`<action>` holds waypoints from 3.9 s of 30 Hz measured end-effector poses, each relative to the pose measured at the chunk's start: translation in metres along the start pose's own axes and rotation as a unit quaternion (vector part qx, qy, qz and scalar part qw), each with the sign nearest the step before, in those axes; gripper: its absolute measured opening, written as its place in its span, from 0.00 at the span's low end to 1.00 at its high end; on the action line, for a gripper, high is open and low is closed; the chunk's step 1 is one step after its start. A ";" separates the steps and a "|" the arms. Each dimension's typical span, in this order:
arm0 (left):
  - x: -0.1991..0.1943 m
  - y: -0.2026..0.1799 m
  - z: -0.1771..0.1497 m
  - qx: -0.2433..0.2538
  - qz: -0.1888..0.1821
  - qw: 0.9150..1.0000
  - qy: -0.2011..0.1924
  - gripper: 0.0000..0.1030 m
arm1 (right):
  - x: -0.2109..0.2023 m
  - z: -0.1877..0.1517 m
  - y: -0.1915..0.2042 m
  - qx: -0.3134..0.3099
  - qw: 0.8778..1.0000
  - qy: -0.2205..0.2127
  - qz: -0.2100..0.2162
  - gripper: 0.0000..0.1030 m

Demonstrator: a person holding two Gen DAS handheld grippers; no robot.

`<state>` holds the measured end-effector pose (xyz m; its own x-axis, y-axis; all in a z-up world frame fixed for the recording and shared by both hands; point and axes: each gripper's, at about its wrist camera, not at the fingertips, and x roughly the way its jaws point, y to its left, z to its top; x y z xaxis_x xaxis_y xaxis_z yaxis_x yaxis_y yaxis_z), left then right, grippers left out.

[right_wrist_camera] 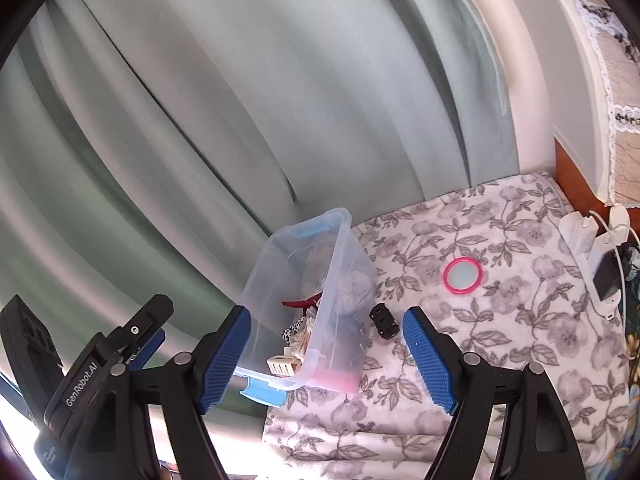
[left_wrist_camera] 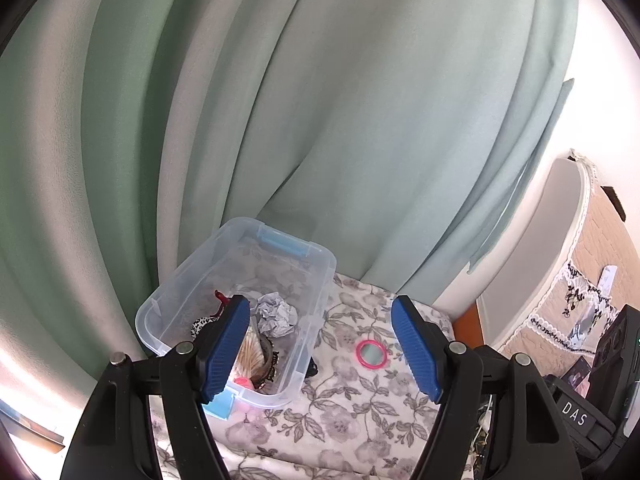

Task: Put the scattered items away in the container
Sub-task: 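Withdraw both grippers toward the black toy car and pink round mirror, then grasp the black toy car with the left gripper while the right grasps the pink mirror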

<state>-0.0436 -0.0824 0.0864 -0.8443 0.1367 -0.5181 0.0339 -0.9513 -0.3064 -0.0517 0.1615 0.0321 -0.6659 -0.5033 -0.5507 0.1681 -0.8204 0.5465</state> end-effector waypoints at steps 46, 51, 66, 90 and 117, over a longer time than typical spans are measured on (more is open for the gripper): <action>0.096 -0.095 -0.079 0.079 0.001 0.986 0.144 0.72 | -0.033 0.000 -0.181 0.099 0.994 -0.022 -0.045 0.79; 0.114 -0.093 -0.092 0.075 0.003 0.983 0.167 0.72 | -0.015 -0.004 -0.189 0.102 0.993 0.000 -0.051 0.79; 0.173 -0.078 -0.134 0.066 0.084 0.975 0.196 0.72 | 0.046 -0.019 -0.204 0.077 0.990 0.072 -0.095 0.79; 0.275 -0.048 -0.162 0.013 0.226 0.955 0.190 0.80 | 0.126 -0.034 -0.214 -0.023 0.976 0.155 -0.151 0.79; 0.335 -0.018 -0.152 -0.003 0.222 0.950 0.219 0.71 | 0.247 -0.004 -0.179 -0.188 0.948 0.179 -0.181 0.79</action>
<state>-0.2455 0.0228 -0.2025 -0.4424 -0.1740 -0.8798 0.3382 -0.9409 0.0161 -0.2428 0.1834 -0.2044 -0.4513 -0.1743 -0.8752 0.2680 -0.9619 0.0534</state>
